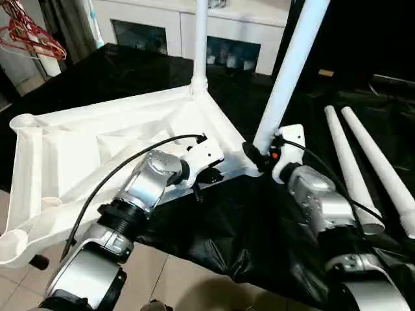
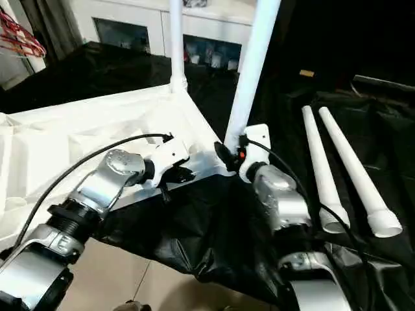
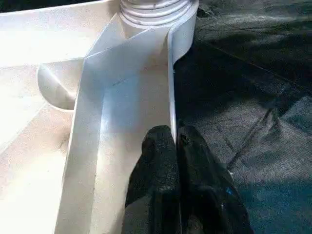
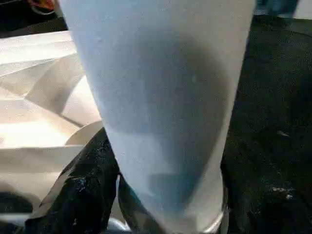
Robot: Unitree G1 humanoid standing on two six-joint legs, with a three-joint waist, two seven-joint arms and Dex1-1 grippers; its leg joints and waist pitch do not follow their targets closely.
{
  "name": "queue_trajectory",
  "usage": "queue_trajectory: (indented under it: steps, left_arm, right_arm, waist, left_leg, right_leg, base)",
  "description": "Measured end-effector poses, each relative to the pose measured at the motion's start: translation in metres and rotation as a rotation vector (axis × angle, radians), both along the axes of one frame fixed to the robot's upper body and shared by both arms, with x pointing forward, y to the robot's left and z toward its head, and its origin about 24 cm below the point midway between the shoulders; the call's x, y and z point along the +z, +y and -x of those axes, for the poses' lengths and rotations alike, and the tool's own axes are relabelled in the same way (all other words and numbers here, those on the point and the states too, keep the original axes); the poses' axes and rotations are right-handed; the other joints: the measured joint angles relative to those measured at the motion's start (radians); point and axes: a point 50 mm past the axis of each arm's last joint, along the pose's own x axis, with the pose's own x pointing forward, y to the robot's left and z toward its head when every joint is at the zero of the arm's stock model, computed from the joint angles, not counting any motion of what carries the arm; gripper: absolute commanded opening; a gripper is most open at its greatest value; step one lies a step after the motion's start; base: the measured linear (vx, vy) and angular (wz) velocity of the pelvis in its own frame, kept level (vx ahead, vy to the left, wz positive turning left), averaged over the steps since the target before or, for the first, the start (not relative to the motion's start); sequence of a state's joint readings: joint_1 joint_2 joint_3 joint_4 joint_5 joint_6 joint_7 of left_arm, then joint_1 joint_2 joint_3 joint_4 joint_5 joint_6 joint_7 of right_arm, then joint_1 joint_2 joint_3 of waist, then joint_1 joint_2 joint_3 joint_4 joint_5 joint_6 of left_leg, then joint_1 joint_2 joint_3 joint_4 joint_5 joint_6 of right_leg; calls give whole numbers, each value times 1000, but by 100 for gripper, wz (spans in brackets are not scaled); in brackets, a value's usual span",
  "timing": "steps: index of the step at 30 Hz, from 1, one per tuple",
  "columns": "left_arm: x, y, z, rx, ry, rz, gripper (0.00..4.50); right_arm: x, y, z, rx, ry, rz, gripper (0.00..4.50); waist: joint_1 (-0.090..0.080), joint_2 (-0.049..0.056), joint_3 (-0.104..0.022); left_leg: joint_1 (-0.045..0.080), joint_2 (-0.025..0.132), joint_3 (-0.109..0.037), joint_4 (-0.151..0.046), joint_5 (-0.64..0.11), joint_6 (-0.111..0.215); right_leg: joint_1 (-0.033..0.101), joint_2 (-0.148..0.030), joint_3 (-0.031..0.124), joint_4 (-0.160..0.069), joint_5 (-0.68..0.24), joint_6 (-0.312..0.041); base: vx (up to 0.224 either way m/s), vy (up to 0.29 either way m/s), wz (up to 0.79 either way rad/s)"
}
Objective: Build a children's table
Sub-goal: Insert table leg to table base
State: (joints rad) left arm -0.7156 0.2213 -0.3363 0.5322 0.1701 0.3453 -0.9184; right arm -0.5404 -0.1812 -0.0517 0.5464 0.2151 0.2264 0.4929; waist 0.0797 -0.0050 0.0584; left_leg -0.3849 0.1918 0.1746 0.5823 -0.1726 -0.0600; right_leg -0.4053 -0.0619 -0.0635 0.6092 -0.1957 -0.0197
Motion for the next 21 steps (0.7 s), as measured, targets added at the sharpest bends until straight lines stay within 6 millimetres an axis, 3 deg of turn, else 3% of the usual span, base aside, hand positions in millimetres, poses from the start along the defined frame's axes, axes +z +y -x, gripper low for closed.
queue_trajectory:
  steps: [15, 21]
  left_arm:
    - [0, 16, 9, -190, 62, 4, 0]
    - [-1, 17, 15, -304, 84, -14, 0]
  right_arm:
    - [3, -19, 26, 324, 2, 77, 309]
    - [2, -24, 40, 486, 36, 131, 309]
  waist:
    - [19, 6, 3]
    - [36, 10, 2]
  left_leg:
    - [0, 1, 0, 5, -1, -1]
    - [0, 1, 0, 8, -1, -1]
  right_leg:
    - [1, -1, 0, 3, 0, 0]
    - [2, -1, -1, 5, 0, 0]
  base:
    - [0, 0, 0]
    - [0, 0, 0]
